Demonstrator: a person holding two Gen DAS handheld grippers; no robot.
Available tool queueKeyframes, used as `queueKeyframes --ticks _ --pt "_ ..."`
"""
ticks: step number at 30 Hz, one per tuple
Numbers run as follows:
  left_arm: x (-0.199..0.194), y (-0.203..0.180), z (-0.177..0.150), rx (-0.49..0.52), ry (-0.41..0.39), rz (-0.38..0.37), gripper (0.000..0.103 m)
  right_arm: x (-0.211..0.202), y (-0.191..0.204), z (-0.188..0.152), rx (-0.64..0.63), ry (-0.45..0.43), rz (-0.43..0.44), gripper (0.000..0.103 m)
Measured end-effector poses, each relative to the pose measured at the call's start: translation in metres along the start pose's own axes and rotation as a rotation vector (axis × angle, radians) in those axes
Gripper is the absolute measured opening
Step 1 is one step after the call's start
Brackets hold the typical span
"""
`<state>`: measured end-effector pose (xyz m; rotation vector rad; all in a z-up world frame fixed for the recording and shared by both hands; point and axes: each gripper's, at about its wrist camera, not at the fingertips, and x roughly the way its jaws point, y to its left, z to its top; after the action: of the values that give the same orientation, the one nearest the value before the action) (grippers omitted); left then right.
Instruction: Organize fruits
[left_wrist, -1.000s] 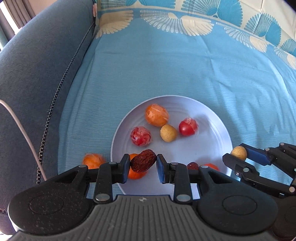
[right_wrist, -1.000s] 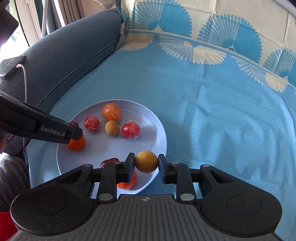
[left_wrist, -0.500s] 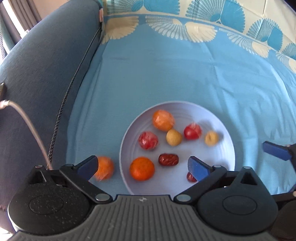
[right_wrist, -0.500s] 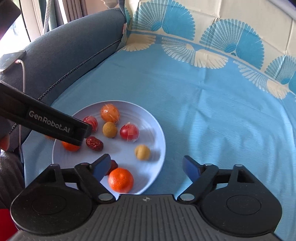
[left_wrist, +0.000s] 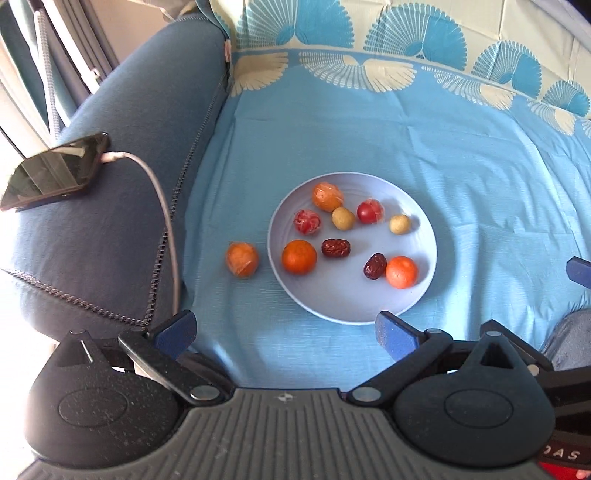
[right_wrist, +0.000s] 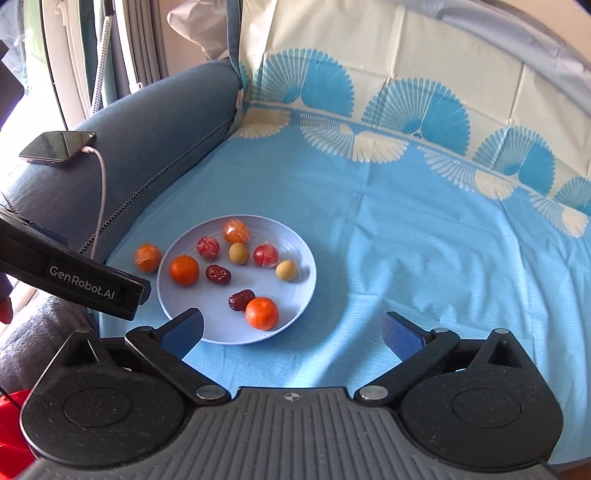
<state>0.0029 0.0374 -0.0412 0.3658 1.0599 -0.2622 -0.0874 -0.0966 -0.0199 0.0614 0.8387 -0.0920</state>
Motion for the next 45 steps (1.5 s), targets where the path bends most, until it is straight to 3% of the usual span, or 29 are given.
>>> queueKeyframes --ticks 15,22,45 --pt "-0.041 0.009 -0.032 -0.021 -0.039 0.011 0.103 -0.046 0.020 -0.016 -0.041 -0.098 -0.044 0.102" --pt "-0.041 0.007 -0.035 -0.017 -0.030 0.056 0.103 -0.053 0.021 -0.021 -0.046 -0.109 -0.052 0.102" --pt "-0.045 0.005 -0.039 0.000 -0.041 0.049 0.103 -0.058 0.021 -0.025 -0.053 -0.114 -0.054 0.102"
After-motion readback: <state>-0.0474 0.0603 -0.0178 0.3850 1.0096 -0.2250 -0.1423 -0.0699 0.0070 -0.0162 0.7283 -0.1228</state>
